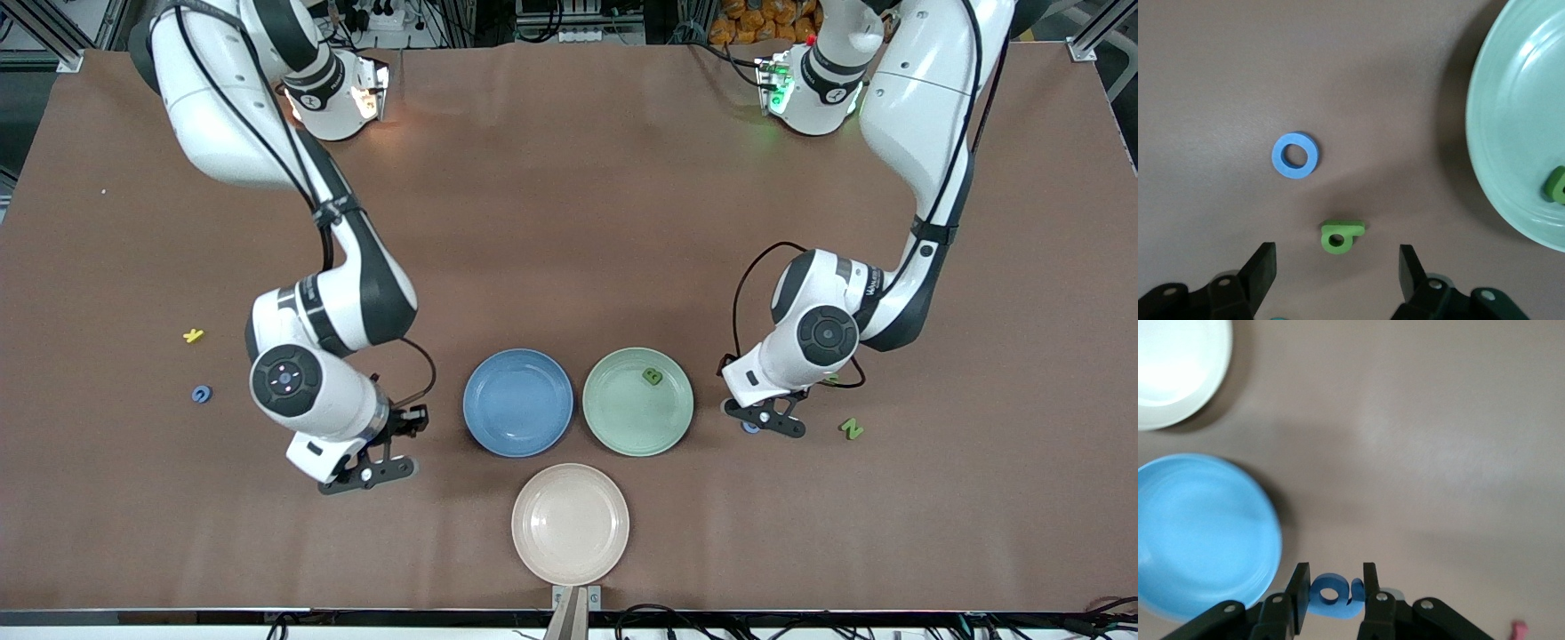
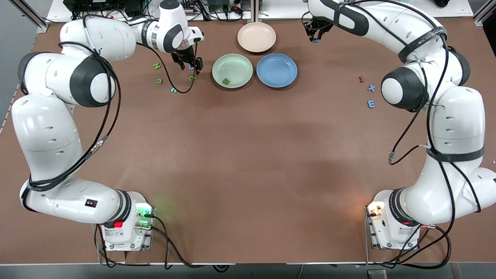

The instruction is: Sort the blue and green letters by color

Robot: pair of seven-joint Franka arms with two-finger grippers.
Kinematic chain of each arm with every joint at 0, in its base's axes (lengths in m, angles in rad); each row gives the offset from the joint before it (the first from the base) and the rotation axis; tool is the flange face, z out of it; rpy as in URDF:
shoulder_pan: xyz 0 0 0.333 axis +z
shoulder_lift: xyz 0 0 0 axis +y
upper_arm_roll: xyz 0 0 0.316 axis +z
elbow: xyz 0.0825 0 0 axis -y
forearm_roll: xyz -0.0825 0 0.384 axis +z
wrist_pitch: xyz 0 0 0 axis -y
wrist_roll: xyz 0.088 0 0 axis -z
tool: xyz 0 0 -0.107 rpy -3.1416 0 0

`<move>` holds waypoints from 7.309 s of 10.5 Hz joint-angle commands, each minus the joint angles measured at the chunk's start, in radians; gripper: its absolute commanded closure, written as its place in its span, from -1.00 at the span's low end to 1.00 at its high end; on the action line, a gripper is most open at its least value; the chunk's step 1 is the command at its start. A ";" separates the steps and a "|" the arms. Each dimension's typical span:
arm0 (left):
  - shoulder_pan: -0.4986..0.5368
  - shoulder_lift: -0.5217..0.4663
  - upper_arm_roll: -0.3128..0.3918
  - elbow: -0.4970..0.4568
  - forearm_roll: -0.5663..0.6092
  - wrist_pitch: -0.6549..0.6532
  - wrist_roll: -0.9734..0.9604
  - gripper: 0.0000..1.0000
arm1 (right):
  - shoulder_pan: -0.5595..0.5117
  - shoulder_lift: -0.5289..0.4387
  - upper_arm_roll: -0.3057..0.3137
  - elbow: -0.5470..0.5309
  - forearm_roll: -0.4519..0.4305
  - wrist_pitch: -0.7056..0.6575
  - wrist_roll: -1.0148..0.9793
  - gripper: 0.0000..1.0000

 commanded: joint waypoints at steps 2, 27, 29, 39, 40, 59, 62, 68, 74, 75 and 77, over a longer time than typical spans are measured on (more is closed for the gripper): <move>0.002 0.030 -0.001 0.006 0.004 -0.006 -0.022 -0.50 | 0.047 -0.067 -0.006 -0.028 -0.022 0.096 0.161 1.00; -0.130 0.076 -0.037 0.157 -0.002 0.044 -0.345 1.00 | 0.096 -0.139 -0.162 -0.414 -0.110 0.166 0.337 -1.00; -0.150 0.096 -0.037 0.163 -0.010 0.090 -0.372 -0.52 | 0.007 -0.251 -0.159 -0.627 -0.104 0.365 0.222 -1.00; 0.117 -0.016 -0.041 0.067 -0.011 -0.079 -0.060 -1.00 | -0.329 -0.323 -0.150 -0.807 -0.046 0.433 -0.150 -1.00; 0.123 -0.042 -0.037 0.010 -0.005 -0.083 -0.127 -1.00 | -0.317 -0.319 -0.150 -0.838 -0.042 0.450 -0.154 -1.00; 0.307 -0.079 -0.035 -0.282 0.158 0.236 -0.140 -0.36 | -0.256 -0.602 -0.161 -0.769 0.123 0.021 0.022 -1.00; 0.306 -0.070 -0.036 -0.282 0.158 0.236 -0.149 -0.35 | -0.275 -0.499 -0.158 -0.774 0.145 0.192 0.218 -1.00; 0.297 -0.061 -0.040 -0.277 0.159 0.238 -0.151 1.00 | -0.309 -0.320 -0.158 -0.821 0.271 0.379 0.219 -1.00; 0.271 -0.064 -0.137 -0.172 0.144 0.236 -0.175 1.00 | -0.291 -0.405 -0.159 -0.989 0.269 0.489 0.225 -1.00; 0.240 -0.056 -0.154 -0.130 0.142 0.236 -0.210 1.00 | -0.291 -0.410 -0.159 -0.990 0.269 0.487 0.223 -1.00; 0.138 -0.039 -0.156 -0.075 0.142 0.236 -0.340 1.00 | -0.283 -0.402 -0.161 -1.001 0.261 0.499 0.225 -1.00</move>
